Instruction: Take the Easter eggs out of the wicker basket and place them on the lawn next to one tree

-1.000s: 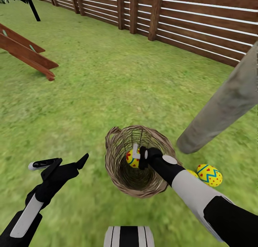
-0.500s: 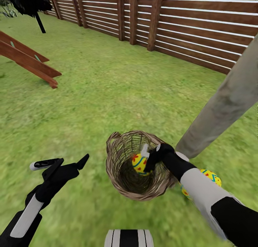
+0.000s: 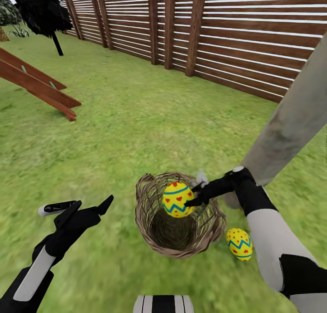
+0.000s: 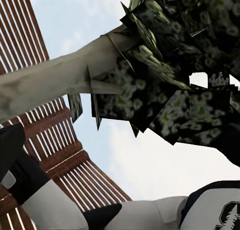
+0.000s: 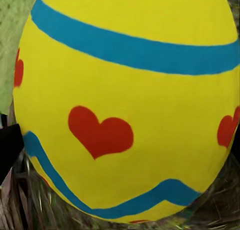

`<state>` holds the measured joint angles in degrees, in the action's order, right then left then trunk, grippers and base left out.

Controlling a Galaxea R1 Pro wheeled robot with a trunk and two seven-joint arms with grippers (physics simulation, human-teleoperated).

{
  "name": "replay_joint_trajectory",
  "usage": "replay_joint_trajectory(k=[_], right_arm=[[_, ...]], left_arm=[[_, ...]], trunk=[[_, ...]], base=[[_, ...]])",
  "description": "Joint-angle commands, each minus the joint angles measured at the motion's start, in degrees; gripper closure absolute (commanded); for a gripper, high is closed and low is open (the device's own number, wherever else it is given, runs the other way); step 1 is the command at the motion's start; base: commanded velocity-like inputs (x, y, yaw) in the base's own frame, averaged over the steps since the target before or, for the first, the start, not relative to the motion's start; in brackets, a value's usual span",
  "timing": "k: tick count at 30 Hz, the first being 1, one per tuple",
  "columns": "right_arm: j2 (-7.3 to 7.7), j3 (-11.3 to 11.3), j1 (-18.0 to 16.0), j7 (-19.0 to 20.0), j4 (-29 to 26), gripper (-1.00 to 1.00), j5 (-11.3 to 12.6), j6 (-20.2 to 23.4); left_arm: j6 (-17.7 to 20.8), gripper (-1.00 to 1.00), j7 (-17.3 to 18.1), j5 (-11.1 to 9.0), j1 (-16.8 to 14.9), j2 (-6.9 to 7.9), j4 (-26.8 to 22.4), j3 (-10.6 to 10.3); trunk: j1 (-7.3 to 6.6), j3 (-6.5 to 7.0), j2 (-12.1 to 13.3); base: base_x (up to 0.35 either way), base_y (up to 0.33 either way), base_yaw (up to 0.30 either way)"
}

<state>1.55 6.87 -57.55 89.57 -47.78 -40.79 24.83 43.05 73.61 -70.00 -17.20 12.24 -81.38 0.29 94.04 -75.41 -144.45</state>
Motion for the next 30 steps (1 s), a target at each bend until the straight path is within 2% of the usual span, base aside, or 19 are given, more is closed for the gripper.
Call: replay_joint_trajectory(k=[1, 2, 4, 6, 7, 9, 10, 12, 16, 18, 19, 21, 25, 30], right_arm=[[0.02, 6.00, -0.02, 0.43, -0.05, 1.00, 3.51, 0.58], [0.23, 6.63, 0.06, 0.43, 0.00, 1.00, 5.43, 0.57], [1.63, 7.15, 1.06, 0.43, 0.05, 1.00, 10.58, 0.62], [4.19, 7.26, 2.55, 0.43, 0.06, 1.00, 17.61, 1.79], [6.07, 7.27, 3.03, 0.43, 0.06, 1.00, 21.94, 4.13], [8.41, 7.24, 3.37, 0.43, 0.11, 1.00, 27.01, 6.23], [8.91, 7.22, 3.43, 0.43, 0.28, 1.00, 28.20, 6.60], [9.34, 7.25, 3.87, 0.43, 0.39, 1.00, 29.32, 6.90], [9.25, 7.27, 4.54, 0.43, 0.35, 1.00, 29.69, 7.03], [9.10, 7.28, 5.36, 0.43, 0.50, 1.00, 29.71, 7.01], [8.99, 7.27, 5.52, 0.43, 0.83, 1.00, 29.69, 6.90], [8.92, 7.21, 5.86, 0.43, 1.04, 1.00, 29.63, 6.83], [8.91, 7.20, 6.32, 0.43, 1.08, 1.00, 29.63, 6.74], [8.88, 7.05, 6.48, 0.43, 1.05, 1.00, 29.05, 6.70]], left_arm=[[0.54, -1.00, 0.04, -0.22, -0.02, 0.00, 0.00, -0.03], [0.54, -1.00, 0.04, -0.22, -0.02, -0.01, 0.00, -0.03], [0.52, -1.00, 0.04, -0.22, -0.02, -0.02, 0.00, -0.03], [0.47, -1.00, 0.01, -0.22, -0.02, 0.00, 0.01, -0.03], [0.41, -1.00, -0.02, -0.22, -0.02, -0.01, 0.03, -0.03], [0.38, -1.00, -0.13, -0.19, -0.02, 0.02, 0.03, -0.03], [0.37, -1.00, -0.22, -0.17, -0.02, 0.04, 0.02, -0.03], [0.35, -1.00, -0.30, -0.17, -0.08, 0.02, 0.00, -0.03], [0.21, -1.00, -0.34, -0.20, -0.11, 0.15, 0.08, 0.08], [-0.12, -1.00, 0.14, -0.52, -0.07, 0.34, 0.19, 0.63], [-0.27, -1.00, 0.87, -0.75, -0.04, 0.37, 0.49, 3.15], [-0.37, -1.00, 3.53, -0.61, 0.10, 0.14, 1.12, 5.89], [-0.97, -1.00, 6.08, -0.48, 0.23, -0.39, 6.35, 6.75], [-7.56, -1.00, 6.28, -0.31, 0.23, -0.65, 7.29, 6.52]], trunk=[[-0.03, 0.18, 0.00], [-0.06, 0.41, 0.01], [-0.11, 0.85, 0.04], [-0.16, 1.29, 0.07], [-0.19, 1.51, 0.08], [-0.24, 1.96, 0.11], [-0.26, 2.18, 0.12], [-0.31, 2.62, 0.15], [-0.42, 3.51, 0.20], [-0.42, 3.51, 0.20], [-0.42, 3.51, 0.20], [-0.42, 3.51, 0.20], [-0.42, 3.51, 0.20], [-0.42, 3.51, 0.20]], base=[[0.000, 0.000, 0.000], [0.000, 0.000, 0.000], [0.000, 0.000, 0.000], [-0.131, 0.000, 0.000], [-0.278, 0.000, 0.000], [-0.314, 0.000, 0.000], [-0.329, 0.000, 0.000], [-0.334, 0.000, 0.000], [-0.336, 0.000, 0.000], [-0.127, 0.000, 0.000], [-0.024, 0.000, 0.000], [-0.009, 0.000, 0.000], [-0.001, 0.000, 0.000], [0.000, -0.078, -0.002]])
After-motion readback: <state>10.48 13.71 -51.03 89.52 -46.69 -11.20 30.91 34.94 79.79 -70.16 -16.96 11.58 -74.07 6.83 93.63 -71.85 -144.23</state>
